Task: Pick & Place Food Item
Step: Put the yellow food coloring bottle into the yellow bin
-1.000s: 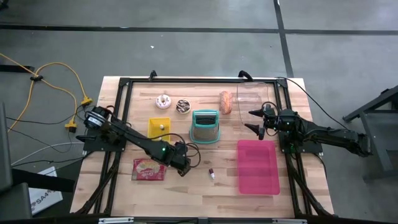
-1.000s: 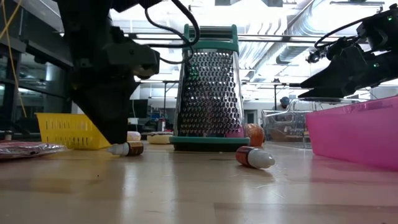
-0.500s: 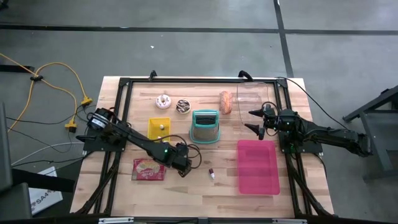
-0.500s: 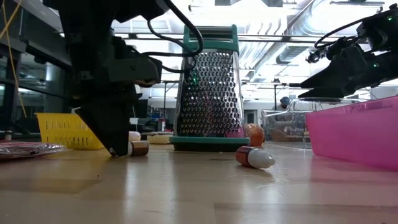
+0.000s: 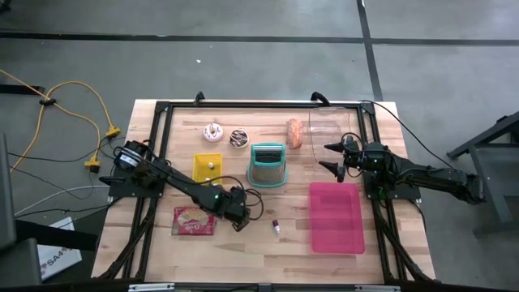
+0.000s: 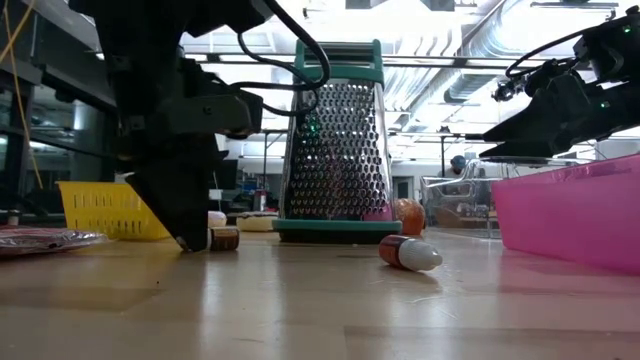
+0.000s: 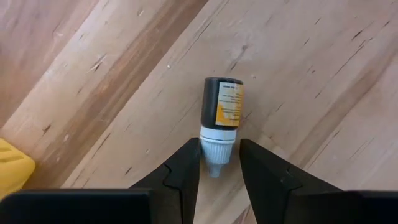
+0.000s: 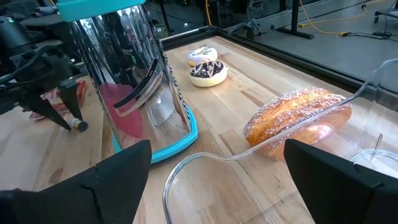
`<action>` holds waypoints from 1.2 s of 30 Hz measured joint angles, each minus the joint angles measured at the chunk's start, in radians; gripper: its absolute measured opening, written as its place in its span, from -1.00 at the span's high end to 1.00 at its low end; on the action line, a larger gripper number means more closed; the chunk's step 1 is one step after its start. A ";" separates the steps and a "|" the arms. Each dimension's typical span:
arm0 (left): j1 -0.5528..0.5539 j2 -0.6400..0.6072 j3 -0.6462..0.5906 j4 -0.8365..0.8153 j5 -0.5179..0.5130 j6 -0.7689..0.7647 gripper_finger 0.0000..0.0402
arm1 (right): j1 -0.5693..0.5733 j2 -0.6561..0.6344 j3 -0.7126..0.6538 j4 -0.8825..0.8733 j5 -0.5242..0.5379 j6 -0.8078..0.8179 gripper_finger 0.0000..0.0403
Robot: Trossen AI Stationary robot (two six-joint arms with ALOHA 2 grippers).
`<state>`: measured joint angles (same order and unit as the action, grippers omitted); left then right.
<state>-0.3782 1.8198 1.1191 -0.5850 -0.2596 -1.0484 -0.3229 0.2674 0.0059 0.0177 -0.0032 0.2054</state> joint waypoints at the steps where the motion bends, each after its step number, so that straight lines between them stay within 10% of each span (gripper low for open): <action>1: 0.002 0.000 0.000 0.000 -0.002 0.005 0.45 | 0.000 0.000 0.000 0.000 0.000 0.000 -0.77; 36: 0.024 0.001 0.000 -0.005 0.000 0.034 0.69 | 0.000 0.000 0.000 0.000 0.000 0.000 -0.77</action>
<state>-0.3538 1.8206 1.1191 -0.5897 -0.2595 -1.0145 -0.3229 0.2673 0.0056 0.0177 -0.0032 0.2054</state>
